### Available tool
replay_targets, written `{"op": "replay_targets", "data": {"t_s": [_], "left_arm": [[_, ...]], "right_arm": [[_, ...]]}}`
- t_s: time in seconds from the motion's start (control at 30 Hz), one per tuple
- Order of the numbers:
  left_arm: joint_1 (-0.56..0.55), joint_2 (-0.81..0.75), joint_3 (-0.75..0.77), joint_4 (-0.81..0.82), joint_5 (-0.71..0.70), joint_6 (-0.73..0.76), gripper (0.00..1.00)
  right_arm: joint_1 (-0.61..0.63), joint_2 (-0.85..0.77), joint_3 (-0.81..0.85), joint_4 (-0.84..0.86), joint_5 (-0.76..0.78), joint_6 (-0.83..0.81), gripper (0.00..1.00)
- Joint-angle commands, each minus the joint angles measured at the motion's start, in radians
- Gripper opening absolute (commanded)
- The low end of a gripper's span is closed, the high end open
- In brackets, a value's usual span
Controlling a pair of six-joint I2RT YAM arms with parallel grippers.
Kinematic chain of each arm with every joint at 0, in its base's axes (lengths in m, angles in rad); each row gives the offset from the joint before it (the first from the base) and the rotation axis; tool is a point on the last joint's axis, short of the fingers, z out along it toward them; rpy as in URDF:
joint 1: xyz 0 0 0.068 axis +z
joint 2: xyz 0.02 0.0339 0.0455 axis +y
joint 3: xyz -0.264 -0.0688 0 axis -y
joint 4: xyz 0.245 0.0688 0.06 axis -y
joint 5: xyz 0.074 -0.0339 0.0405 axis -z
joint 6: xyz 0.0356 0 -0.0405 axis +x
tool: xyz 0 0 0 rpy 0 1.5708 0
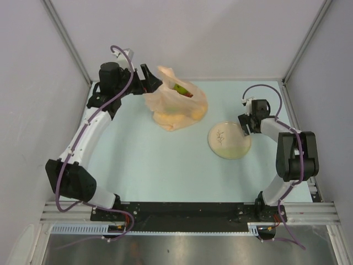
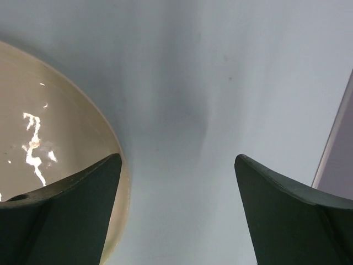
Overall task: Take the fake fruits out of the plastic bag
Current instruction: Move the plate to the center of the board, then adjust the plastic bag at the center of the board.
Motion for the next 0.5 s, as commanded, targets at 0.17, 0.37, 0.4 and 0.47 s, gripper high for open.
{"op": "replay_targets", "data": {"t_s": [0.17, 0.37, 0.4, 0.47], "left_arm": [[0.021, -0.105, -0.071, 0.024, 0.148, -0.162, 0.88], [0.011, 0.024, -0.029, 0.152, 0.179, -0.264, 0.77], [0.012, 0.039, -0.019, 0.134, 0.155, -0.281, 0.76], [0.012, 0.056, 0.008, 0.118, 0.116, -0.303, 0.76]], "right_arm": [[0.140, -0.148, 0.054, -0.104, -0.085, 0.005, 0.94], [0.214, -0.216, 0.296, -0.075, -0.388, 0.171, 0.88], [0.225, -0.202, 0.334, -0.071, -0.402, 0.198, 0.87], [0.239, -0.161, 0.420, -0.039, -0.427, 0.227, 0.86]]}}
